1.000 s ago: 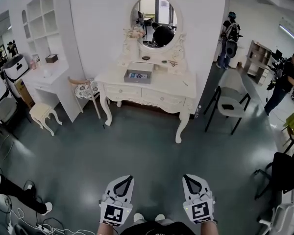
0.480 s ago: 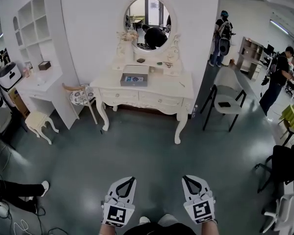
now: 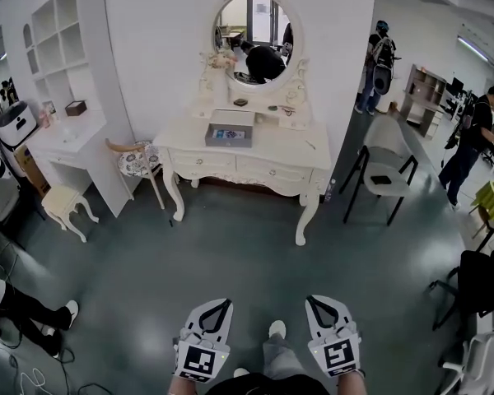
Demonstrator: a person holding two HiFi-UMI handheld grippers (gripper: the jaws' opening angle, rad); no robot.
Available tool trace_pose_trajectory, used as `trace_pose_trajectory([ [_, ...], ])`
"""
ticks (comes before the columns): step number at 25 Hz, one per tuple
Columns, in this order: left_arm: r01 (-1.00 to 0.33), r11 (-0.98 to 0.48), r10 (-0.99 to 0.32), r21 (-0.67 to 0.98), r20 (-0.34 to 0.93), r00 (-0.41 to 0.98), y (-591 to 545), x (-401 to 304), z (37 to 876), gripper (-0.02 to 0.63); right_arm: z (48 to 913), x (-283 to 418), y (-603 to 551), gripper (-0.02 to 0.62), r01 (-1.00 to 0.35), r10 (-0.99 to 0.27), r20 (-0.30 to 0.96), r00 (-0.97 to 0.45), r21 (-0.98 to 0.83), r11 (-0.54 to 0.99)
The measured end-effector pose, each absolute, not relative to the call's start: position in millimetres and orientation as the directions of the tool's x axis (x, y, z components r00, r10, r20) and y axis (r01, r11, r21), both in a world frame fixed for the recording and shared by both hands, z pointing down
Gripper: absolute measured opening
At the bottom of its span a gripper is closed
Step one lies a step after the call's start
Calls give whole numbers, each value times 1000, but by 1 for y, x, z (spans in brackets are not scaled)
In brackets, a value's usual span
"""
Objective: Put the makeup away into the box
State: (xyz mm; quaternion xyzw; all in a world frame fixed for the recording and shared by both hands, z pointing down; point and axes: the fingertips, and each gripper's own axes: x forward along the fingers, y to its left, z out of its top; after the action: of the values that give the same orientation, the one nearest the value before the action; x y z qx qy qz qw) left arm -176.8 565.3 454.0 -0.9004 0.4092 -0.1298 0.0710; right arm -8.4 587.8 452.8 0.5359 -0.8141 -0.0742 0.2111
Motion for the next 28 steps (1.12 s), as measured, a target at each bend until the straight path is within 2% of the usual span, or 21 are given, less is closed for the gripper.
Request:
trace_pose_trajectory([
  [11, -750, -621, -783, -226, 201, 588, 477, -140, 459, 16, 469, 19, 492, 11, -792, -855, 328, -403, 344, 505],
  [28, -808, -539, -841, -240, 208, 499, 356, -49, 453, 17, 468, 96, 345, 11, -722, -771, 321, -550, 282, 632],
])
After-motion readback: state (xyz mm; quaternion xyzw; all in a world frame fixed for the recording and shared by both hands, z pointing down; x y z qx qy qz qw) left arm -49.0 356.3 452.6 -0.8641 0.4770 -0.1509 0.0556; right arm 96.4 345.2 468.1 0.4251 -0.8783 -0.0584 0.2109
